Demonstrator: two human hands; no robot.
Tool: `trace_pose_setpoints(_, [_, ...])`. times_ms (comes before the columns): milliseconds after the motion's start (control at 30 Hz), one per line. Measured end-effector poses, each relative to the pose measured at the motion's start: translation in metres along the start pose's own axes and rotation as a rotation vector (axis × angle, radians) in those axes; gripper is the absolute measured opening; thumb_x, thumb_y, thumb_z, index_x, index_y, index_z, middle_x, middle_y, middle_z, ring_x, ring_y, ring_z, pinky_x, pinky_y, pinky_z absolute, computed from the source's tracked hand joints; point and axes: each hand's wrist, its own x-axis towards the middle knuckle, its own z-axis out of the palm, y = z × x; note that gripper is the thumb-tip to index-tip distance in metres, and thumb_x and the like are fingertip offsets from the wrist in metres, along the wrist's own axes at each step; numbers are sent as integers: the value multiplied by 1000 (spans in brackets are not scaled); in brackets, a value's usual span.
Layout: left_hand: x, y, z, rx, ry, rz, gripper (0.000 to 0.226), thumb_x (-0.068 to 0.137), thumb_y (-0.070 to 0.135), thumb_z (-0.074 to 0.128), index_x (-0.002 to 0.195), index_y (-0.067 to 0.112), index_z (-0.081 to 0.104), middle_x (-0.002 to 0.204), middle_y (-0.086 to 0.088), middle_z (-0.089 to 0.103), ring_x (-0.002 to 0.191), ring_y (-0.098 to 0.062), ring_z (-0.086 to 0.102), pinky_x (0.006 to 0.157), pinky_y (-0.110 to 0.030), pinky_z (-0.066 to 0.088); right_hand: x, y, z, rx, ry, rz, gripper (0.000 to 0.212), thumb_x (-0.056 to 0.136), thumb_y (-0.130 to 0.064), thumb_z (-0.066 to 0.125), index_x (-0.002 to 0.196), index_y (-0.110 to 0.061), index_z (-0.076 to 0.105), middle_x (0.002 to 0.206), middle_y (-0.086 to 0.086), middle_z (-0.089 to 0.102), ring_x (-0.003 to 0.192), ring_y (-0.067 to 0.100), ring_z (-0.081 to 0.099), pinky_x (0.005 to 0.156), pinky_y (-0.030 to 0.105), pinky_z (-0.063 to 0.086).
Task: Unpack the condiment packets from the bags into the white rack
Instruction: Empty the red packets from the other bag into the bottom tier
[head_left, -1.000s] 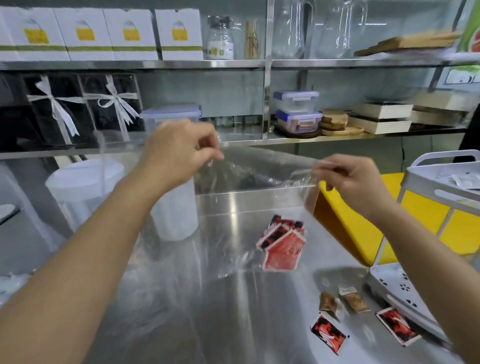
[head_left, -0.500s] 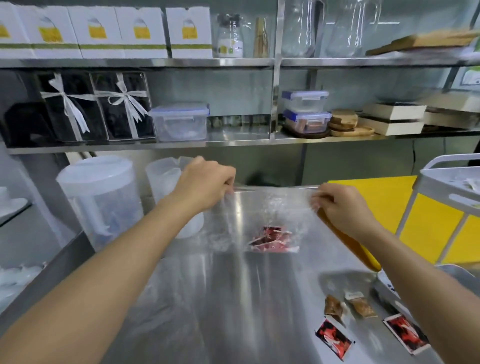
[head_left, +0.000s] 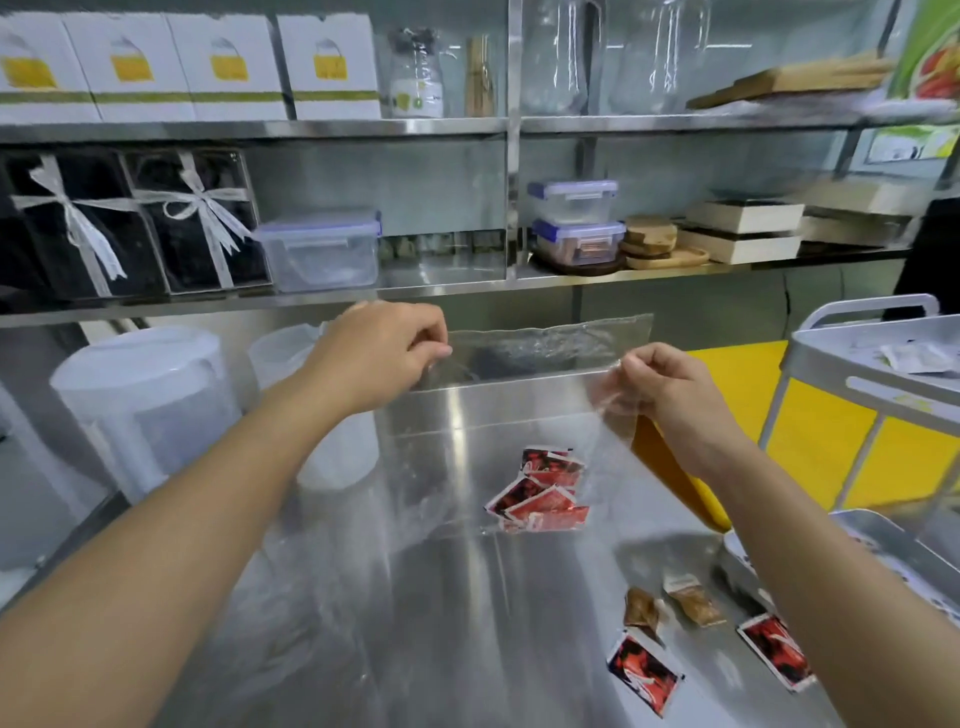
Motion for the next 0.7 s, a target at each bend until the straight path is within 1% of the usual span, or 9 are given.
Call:
trace_pose_setpoints(100, [15,13,-6,95,111,106,17,93,27,50,89,16,62,80,-1,66,77,-25,56,76,-32,33,1,-8,-6,43,66,-40,22,94,-9,44,74,-11,54,59,-4,70,55,6,65,61,27,47])
trace_pose_setpoints(200, [35,26,-12,182,205,180,21,95,29,46,95,16,62,87,-7,70,81,-30,59,80,-35,33,1,-26,-19,66,141,-72,25,94,-10,44,72,-14,55,61,-3,68,57,7,65,59,26,48])
trace_pose_setpoints(300, [61,46,-20,170,253,182,23,94,31,47,97,16,64,94,-12,71,89,-34,60,86,-38,34,5,-49,-37,97,193,-96,25,94,-11,45,72,-15,55,57,-5,69,54,7,65,57,26,47])
trace_pose_setpoints(367, [78,64,-26,130,297,185,23,94,29,48,98,15,65,98,-13,71,92,-34,61,88,-39,35,8,-65,-51,127,226,-114,25,94,-10,45,71,-15,53,52,-7,68,51,6,65,59,27,44])
trace_pose_setpoints(433, [93,84,-32,77,334,199,23,94,29,48,98,15,65,98,-10,71,92,-31,61,92,-38,35,8,-83,-67,153,261,-136,27,94,-10,44,69,-14,52,50,-8,66,50,5,65,61,28,44])
trace_pose_setpoints(500, [106,105,-37,40,372,228,23,95,29,47,98,14,65,96,-10,71,89,-29,61,95,-39,35,6,-102,-83,164,301,-165,29,95,-10,43,67,-14,52,48,-9,65,50,5,65,60,25,46])
trace_pose_setpoints(600, [124,136,-42,-5,416,268,22,95,24,45,98,10,61,98,-13,68,90,-30,58,92,-39,35,2,-130,-109,213,362,-216,27,95,-9,43,69,-13,51,48,-7,65,52,9,66,55,22,50])
trace_pose_setpoints(633, [130,147,-43,-18,416,280,20,95,22,44,98,8,59,98,-14,66,91,-31,57,90,-39,36,1,-138,-118,238,383,-231,26,95,-9,43,70,-12,51,48,-6,65,53,11,66,56,24,51])
trace_pose_setpoints(700, [139,169,-42,-56,392,299,15,94,17,40,92,9,53,90,-16,60,89,-34,55,79,-41,38,-3,-153,-136,270,425,-253,25,94,-9,44,71,-11,51,48,-5,64,54,13,66,60,27,52])
